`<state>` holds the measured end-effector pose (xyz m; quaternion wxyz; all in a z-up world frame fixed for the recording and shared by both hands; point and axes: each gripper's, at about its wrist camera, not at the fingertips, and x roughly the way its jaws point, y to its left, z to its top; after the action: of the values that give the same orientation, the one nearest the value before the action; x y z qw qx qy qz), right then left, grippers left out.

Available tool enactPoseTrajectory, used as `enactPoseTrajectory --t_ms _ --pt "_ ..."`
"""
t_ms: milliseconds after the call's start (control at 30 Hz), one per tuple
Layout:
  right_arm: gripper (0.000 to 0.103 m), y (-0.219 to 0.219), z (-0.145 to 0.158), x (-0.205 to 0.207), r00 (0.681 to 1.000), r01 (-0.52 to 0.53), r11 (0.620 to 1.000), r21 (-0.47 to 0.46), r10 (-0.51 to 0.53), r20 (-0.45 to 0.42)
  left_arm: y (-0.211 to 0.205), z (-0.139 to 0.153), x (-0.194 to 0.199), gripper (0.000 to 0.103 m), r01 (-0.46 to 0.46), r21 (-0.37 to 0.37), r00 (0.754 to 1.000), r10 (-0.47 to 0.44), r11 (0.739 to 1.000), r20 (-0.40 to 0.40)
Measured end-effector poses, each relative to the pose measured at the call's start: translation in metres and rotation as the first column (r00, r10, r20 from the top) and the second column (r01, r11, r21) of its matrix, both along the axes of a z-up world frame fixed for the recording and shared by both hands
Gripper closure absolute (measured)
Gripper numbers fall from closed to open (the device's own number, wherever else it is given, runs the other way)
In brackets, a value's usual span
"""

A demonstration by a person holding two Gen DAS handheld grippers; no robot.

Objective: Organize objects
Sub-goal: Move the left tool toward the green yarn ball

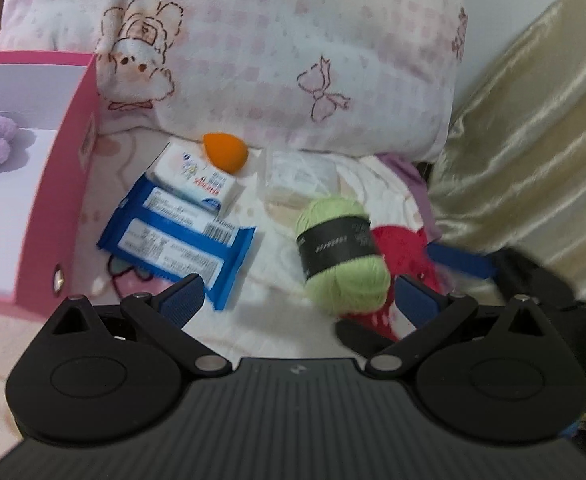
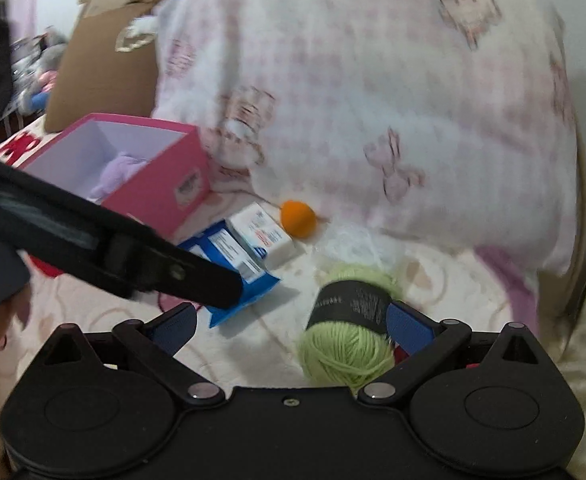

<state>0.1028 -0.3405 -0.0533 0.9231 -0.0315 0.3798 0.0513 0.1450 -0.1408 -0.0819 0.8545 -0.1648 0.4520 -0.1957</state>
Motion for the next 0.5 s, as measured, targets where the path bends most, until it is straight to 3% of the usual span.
enactPoseTrajectory --t_ms 133,267,367,500 --pt "0.001 -0.016 -0.025 0.016 0.993 0.113 0.991 0.072 -0.111 -0.034 -0.008 -0.009 0.013 0.003 -0.016 -0.008 1.000 0.016 1.000 0.013" --pt "0.001 -0.027 -0.032 0.019 0.982 0.189 0.979 0.081 -0.186 -0.047 -0.015 -0.016 0.023 0.003 -0.016 -0.021 0.999 0.017 1.000 0.035" --pt "0.004 -0.030 -0.036 0.022 0.980 0.197 0.975 0.105 -0.192 -0.056 -0.024 -0.024 0.030 0.003 -0.003 -0.059 1.000 0.005 0.998 0.025" --pt "0.009 -0.028 -0.047 0.029 0.974 0.209 0.976 0.066 -0.201 -0.107 -0.038 -0.041 0.039 0.008 -0.001 -0.100 1.000 -0.001 0.995 -0.021"
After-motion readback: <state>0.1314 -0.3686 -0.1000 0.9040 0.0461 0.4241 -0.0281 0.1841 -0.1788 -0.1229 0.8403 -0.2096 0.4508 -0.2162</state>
